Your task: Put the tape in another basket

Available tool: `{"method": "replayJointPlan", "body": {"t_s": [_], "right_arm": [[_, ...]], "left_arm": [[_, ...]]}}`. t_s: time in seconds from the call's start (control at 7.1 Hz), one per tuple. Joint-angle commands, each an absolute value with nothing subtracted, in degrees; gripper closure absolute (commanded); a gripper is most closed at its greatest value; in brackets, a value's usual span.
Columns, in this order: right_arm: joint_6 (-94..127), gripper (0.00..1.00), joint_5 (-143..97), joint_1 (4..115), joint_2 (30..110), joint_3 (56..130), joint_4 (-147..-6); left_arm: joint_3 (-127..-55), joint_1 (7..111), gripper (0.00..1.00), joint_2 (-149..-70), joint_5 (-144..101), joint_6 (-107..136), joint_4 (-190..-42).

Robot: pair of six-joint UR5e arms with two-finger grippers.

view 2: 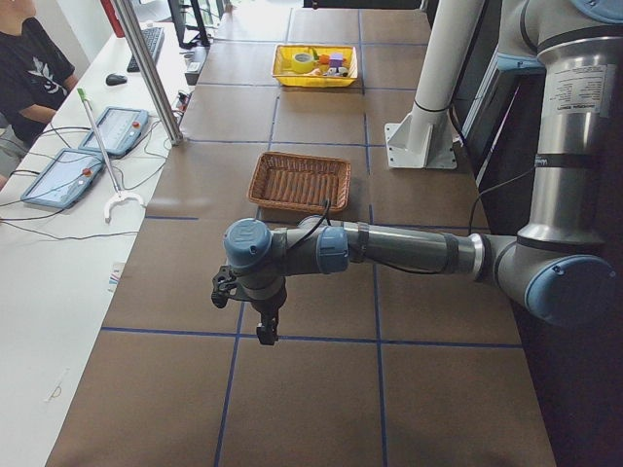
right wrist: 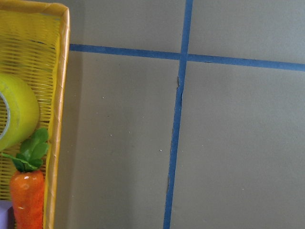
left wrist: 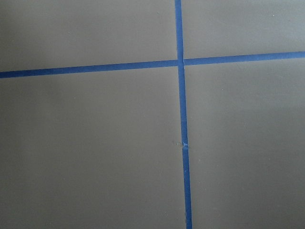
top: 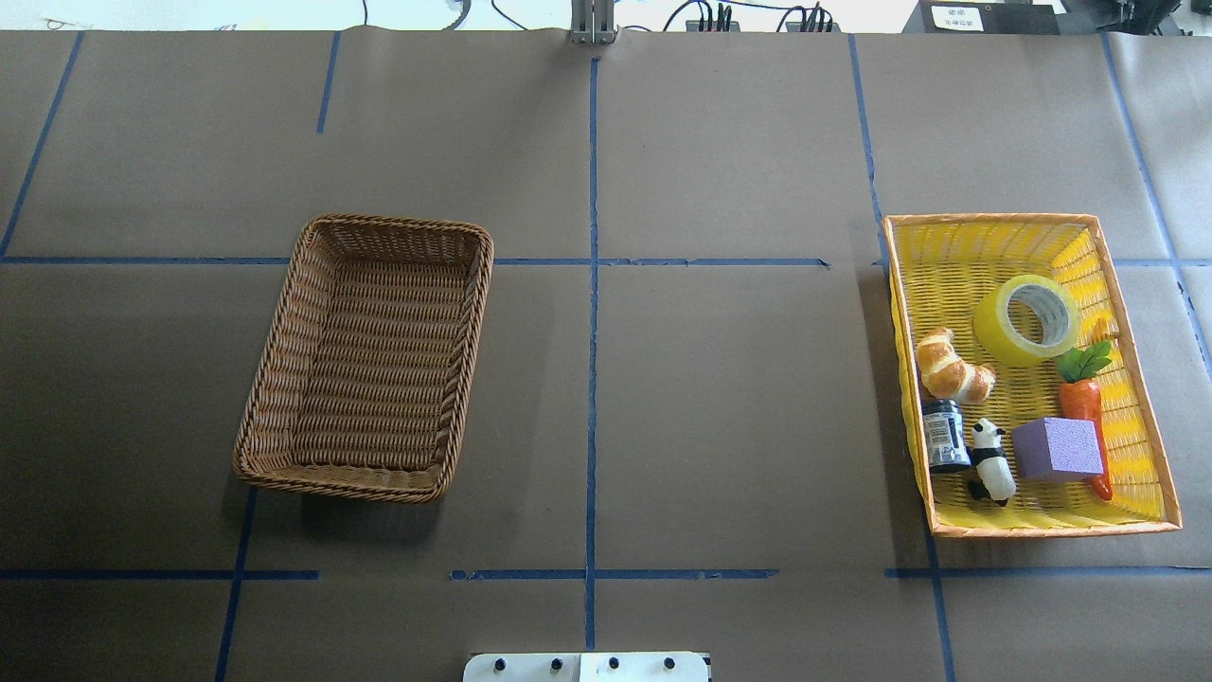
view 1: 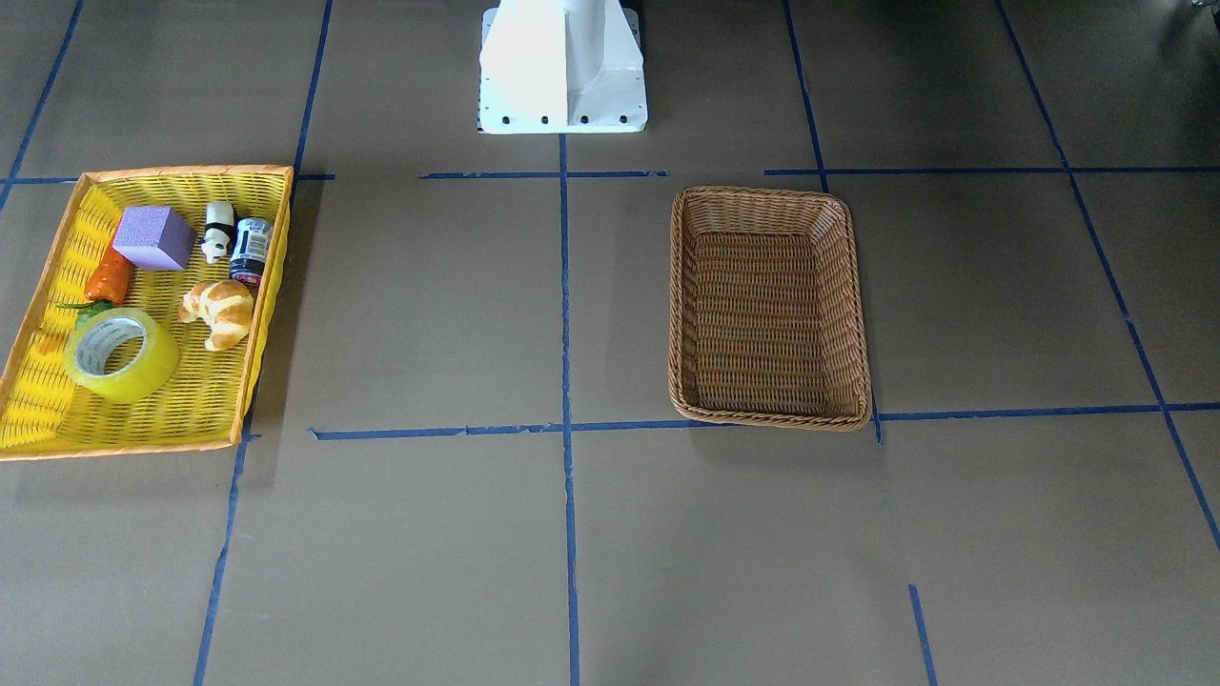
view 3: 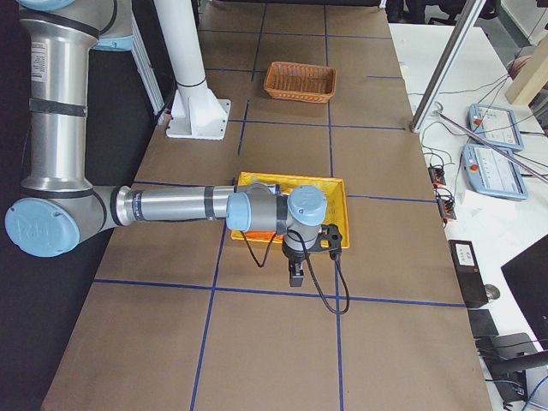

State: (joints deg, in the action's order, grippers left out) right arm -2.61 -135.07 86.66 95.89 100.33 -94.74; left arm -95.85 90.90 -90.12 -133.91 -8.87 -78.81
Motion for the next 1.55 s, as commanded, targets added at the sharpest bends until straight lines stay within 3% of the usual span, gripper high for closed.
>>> {"method": "replayJointPlan", "body": {"t_s": [0.0, 1.41], "right_arm": [[-2.64, 0.00, -135.18, 86.14, 95.89, 100.20, -94.66], [-2.64, 0.00, -135.17, 82.36, 94.66, 100.72, -94.48]], "left_arm": [[-95.89, 90.62, 0.00, -90.52, -134.12, -8.44, -78.75], [-96.15, 90.62, 0.00, -90.53, -134.21, -8.88, -78.84]]}}
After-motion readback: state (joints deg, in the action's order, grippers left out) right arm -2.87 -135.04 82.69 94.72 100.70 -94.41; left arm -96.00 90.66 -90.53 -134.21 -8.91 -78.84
